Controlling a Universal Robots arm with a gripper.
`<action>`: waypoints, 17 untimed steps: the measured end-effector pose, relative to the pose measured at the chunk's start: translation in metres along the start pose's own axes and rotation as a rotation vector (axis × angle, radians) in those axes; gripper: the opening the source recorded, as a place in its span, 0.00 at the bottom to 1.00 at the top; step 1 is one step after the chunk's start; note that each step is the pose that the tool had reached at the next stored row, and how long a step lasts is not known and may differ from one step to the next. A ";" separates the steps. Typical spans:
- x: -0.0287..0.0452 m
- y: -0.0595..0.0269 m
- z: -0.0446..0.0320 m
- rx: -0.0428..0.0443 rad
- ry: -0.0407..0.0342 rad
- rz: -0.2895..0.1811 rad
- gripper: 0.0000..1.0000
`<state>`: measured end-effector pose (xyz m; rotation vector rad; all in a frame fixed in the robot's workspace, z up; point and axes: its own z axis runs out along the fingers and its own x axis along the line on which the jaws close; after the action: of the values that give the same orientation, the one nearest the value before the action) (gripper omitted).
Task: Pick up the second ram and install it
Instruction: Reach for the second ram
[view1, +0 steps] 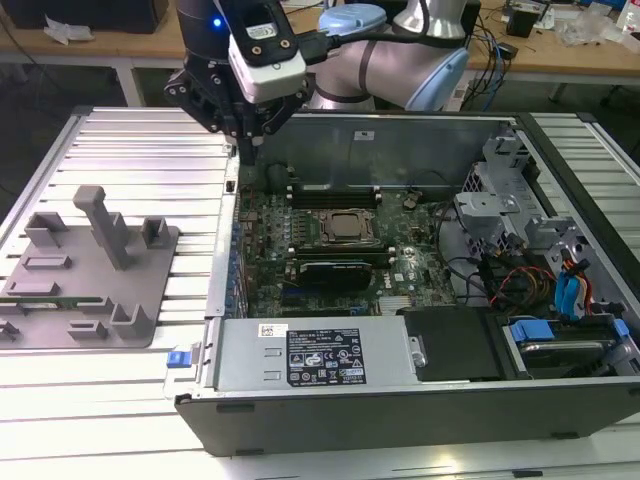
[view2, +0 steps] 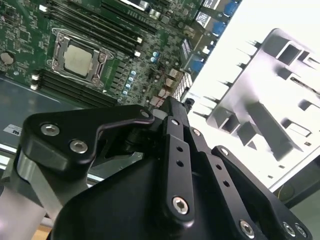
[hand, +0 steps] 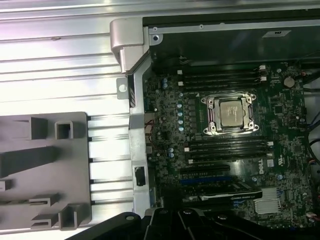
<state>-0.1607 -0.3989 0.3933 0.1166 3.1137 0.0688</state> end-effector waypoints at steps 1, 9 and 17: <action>0.0025 -0.0002 0.0000 -0.0001 0.0000 0.000 0.08; 0.0225 -0.0017 -0.0006 -0.0001 -0.0002 0.000 0.08; 0.0467 -0.0035 -0.0012 -0.0001 -0.0007 0.000 0.08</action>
<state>-0.2075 -0.3989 0.3932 0.1164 3.1130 0.0689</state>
